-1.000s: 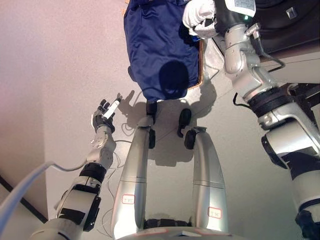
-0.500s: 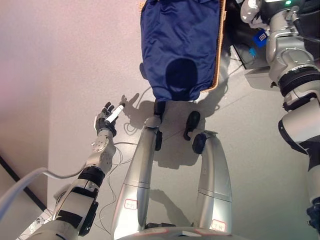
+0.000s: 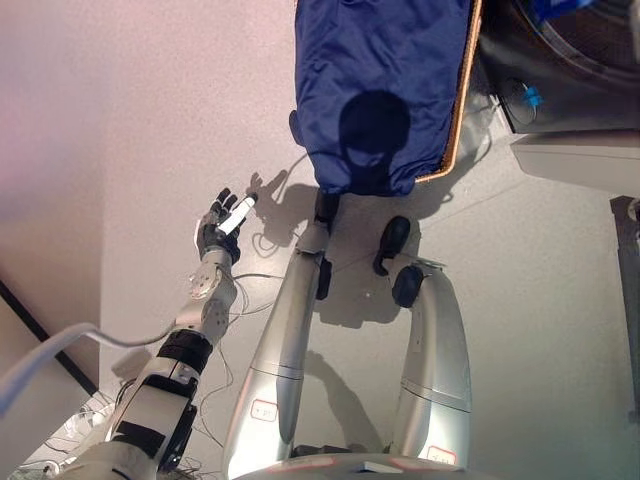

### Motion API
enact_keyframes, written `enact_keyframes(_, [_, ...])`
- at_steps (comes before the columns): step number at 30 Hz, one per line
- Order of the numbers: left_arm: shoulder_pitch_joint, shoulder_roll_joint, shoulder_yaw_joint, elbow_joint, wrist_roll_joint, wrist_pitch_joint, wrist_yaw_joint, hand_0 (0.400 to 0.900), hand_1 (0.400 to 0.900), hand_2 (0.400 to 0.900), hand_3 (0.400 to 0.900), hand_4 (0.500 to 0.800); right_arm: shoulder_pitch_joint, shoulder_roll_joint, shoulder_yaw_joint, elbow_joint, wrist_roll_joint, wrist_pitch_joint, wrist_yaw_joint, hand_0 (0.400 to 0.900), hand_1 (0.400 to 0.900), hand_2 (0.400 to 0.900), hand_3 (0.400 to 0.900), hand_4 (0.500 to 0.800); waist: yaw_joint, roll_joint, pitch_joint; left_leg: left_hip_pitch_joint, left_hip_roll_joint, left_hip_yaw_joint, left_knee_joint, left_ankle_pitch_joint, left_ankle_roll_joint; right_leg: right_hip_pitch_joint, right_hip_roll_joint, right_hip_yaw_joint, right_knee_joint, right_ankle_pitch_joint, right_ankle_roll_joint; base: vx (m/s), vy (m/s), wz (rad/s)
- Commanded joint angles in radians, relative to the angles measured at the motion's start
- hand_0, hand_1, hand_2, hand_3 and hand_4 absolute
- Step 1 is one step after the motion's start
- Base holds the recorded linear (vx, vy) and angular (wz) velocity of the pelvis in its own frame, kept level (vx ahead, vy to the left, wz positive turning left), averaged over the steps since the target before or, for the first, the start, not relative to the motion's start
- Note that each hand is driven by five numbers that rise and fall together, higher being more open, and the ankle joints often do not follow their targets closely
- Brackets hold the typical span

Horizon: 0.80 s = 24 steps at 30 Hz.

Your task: Put the clothes in the basket into the washing machine.

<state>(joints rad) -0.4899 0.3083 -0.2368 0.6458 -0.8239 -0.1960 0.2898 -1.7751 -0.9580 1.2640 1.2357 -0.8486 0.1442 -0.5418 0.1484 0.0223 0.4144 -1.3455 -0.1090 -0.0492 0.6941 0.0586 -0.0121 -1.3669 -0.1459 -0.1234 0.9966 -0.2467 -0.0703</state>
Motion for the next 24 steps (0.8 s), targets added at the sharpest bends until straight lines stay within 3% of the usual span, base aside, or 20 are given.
enact_keyframes(1, [0.145, 0.013, -0.015, 0.004, 0.023, -0.049, 0.008, 0.9, 0.9, 0.9, 0.9, 0.8, 0.061, -0.012, 0.025, 0.05, -0.002, 0.094, -0.007, 0.4, 0.4, 0.4, 0.4, 0.5, -0.017, 0.003, -0.169, 0.046, -0.007, -0.001, 0.106, -0.178, -0.007, 0.014, 0.022, 0.055, -0.073, 0.029, 0.107, 0.05, -0.014, 0.01])
enact_keyframes(5, [0.18, 0.005, -0.009, -0.037, 0.03, -0.041, -0.003, 0.9, 0.9, 0.9, 0.9, 0.8, 0.113, -0.03, 0.014, 0.084, -0.016, 0.083, 0.093, 0.4, 0.4, 0.4, 0.4, 0.5, -0.009, 0.002, -0.165, 0.037, -0.014, -0.003, 0.159, -0.201, -0.001, 0.009, 0.022, 0.057, -0.032, 0.011, 0.104, 0.05, -0.001, -0.02])
enact_keyframes(6, [0.183, 0.001, -0.005, -0.051, 0.031, -0.041, -0.004, 0.9, 0.9, 0.9, 0.9, 0.8, 0.133, -0.035, 0.0, 0.091, -0.004, 0.075, 0.125, 0.79, 0.79, 0.79, 0.79, 0.734, -0.008, 0.003, -0.163, 0.036, -0.014, -0.003, 0.164, -0.204, -0.001, 0.008, 0.02, 0.057, -0.028, 0.011, 0.104, 0.05, 0.011, -0.03])
enact_keyframes(7, [0.188, 0.002, -0.002, -0.074, 0.04, -0.039, 0.0, 0.9, 0.9, 0.9, 0.9, 0.8, 0.152, -0.035, -0.029, 0.104, 0.024, 0.066, 0.151, 0.9, 0.9, 0.9, 0.9, 0.8, -0.008, 0.004, -0.158, 0.037, -0.014, -0.003, 0.17, -0.207, -0.001, 0.012, 0.018, 0.055, -0.022, 0.008, 0.101, 0.04, 0.01, -0.02])
enact_keyframes(10, [0.197, 0.003, 0.006, -0.109, 0.06, -0.029, 0.003, 0.9, 0.9, 0.9, 0.9, 0.8, 0.162, -0.02, -0.05, 0.142, 0.058, 0.07, 0.203, 0.9, 0.9, 0.9, 0.9, 0.8, -0.009, 0.006, -0.143, 0.051, -0.011, -0.004, 0.162, -0.206, -0.003, 0.027, 0.013, 0.051, -0.026, 0.01, 0.101, 0.04, -0.003, 0.02])
enact_keyframes(24, [0.243, 0.024, 0.047, -0.243, 0.11, -0.028, 0.042, 0.9, 0.9, 0.9, 0.9, 0.8, 0.133, 0.084, -0.105, 0.05, 0.077, 0.113, 0.116, 0.9, 0.9, 0.9, 0.9, 0.8, -0.018, 0.01, -0.096, 0.105, -0.004, 0.013, 0.125, -0.194, -0.006, 0.073, 0.026, 0.061, -0.065, 0.037, 0.097, -0.02, 0.019, -0.06])
